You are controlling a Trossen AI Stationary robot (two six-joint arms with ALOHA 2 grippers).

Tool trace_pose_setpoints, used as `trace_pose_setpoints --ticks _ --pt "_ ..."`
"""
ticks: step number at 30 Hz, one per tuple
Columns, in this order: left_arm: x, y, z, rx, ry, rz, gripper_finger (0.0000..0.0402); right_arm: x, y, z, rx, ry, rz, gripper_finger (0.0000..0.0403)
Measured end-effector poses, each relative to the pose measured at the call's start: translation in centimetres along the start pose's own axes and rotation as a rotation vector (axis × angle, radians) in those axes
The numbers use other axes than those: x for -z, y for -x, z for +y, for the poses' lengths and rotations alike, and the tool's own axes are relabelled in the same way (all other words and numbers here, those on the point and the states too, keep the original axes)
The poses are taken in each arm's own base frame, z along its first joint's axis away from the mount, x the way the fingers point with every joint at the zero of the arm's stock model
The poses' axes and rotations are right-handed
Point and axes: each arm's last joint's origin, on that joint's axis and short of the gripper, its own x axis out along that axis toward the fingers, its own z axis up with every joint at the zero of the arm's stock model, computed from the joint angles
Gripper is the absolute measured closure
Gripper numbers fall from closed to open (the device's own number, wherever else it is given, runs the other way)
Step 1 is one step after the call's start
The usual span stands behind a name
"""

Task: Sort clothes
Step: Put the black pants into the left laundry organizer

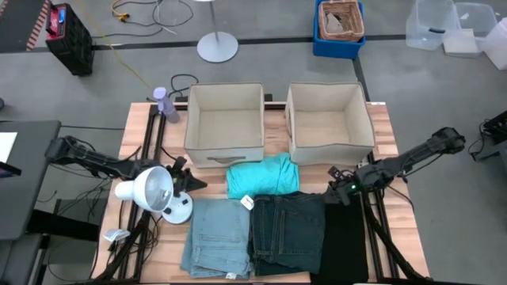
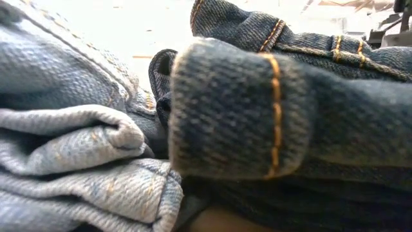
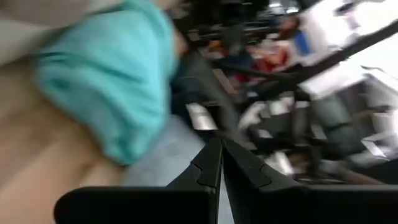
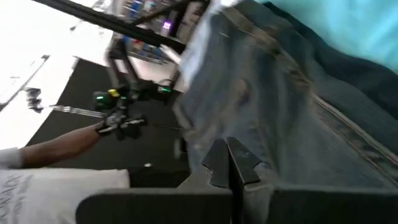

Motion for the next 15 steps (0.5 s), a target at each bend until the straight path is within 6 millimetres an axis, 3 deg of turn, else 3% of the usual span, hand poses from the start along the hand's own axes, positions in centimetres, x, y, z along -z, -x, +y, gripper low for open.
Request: trace_pose_setpoints --ticks 5,15 --pt "0.5 -0.2 1.0 -0.118 -0.007 0.014 0.0391 -0.2 -0.3 1.6 0.021 0.03 0.038 0.0374" --pt "0.8 -0.6 1.5 -0.187 -0.023 0.023 0.0391 -0.6 -0.8 6.2 0.235 0.18 0.209 0.0229"
